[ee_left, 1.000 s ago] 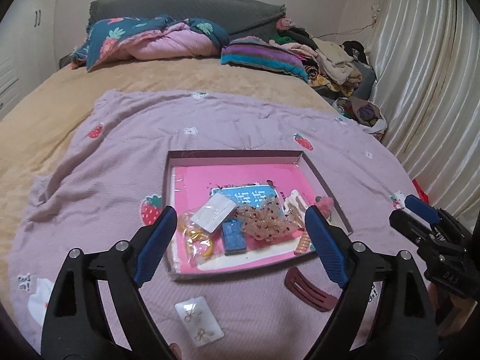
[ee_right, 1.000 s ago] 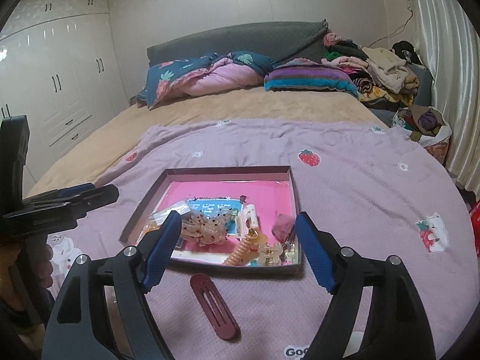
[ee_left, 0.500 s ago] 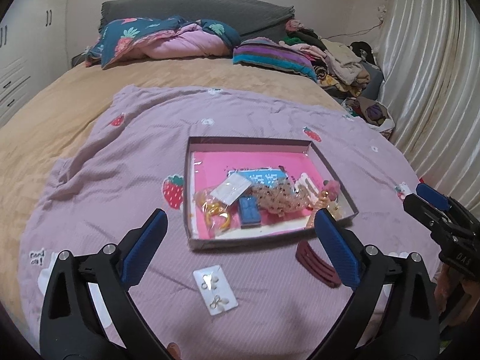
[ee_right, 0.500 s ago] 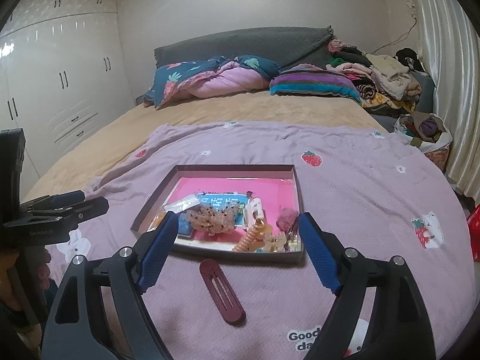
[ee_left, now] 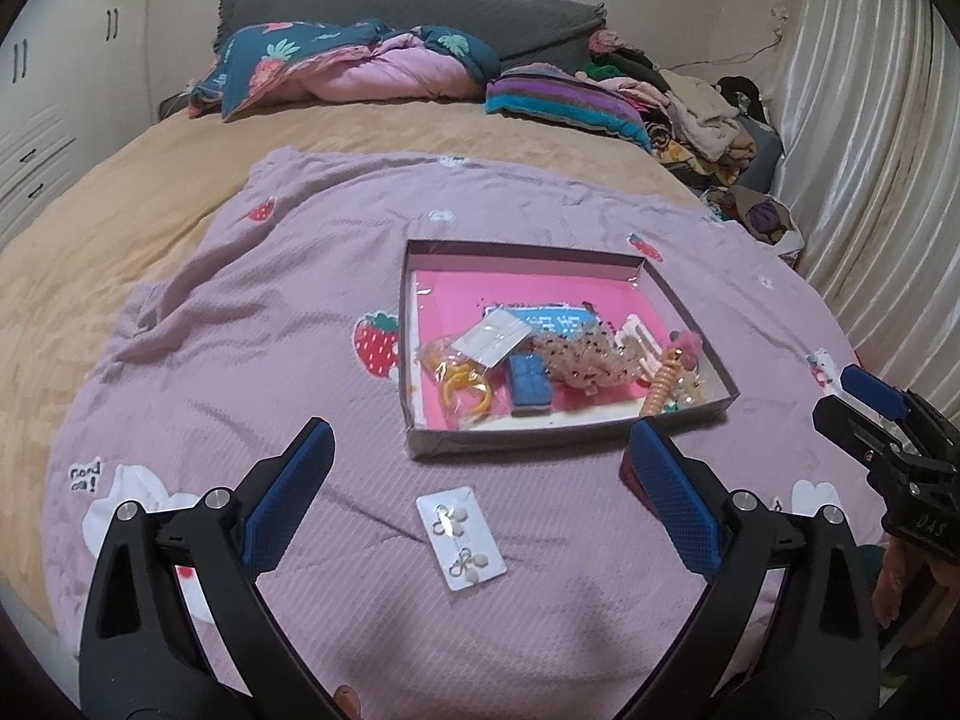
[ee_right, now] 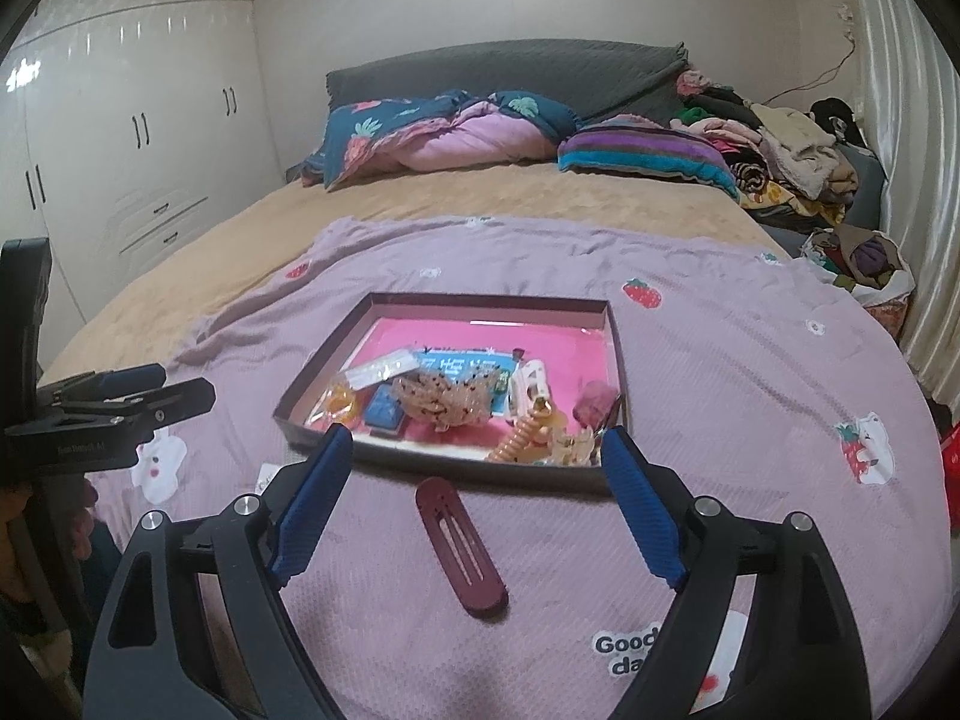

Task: Organize jewelry
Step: 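Open both grippers in the tray and withdraw them, then grasp the maroon hair clip with the right while the left grasps the earring card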

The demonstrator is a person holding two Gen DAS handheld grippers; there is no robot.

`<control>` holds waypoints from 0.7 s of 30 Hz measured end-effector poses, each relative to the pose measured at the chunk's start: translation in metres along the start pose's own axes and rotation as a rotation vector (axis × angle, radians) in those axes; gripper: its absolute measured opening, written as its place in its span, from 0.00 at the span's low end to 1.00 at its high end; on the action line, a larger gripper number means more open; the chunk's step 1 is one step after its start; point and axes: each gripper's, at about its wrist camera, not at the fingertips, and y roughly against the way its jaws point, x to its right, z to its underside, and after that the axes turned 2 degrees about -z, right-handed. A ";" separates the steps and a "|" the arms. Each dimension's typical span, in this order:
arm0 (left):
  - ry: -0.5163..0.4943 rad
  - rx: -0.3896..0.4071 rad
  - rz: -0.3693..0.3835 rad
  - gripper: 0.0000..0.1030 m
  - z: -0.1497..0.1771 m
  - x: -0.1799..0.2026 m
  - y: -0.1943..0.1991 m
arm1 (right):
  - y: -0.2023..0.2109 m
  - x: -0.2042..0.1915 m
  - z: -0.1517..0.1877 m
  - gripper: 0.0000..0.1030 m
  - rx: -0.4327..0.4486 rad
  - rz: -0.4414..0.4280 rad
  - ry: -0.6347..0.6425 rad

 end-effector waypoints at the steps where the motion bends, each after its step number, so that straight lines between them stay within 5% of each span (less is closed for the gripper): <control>1: 0.002 -0.005 -0.002 0.89 0.002 -0.001 -0.001 | -0.002 -0.001 0.002 0.81 -0.009 -0.004 0.004; 21: 0.050 -0.202 -0.019 0.89 0.055 -0.024 -0.061 | -0.094 -0.007 0.063 0.81 -0.280 -0.010 0.078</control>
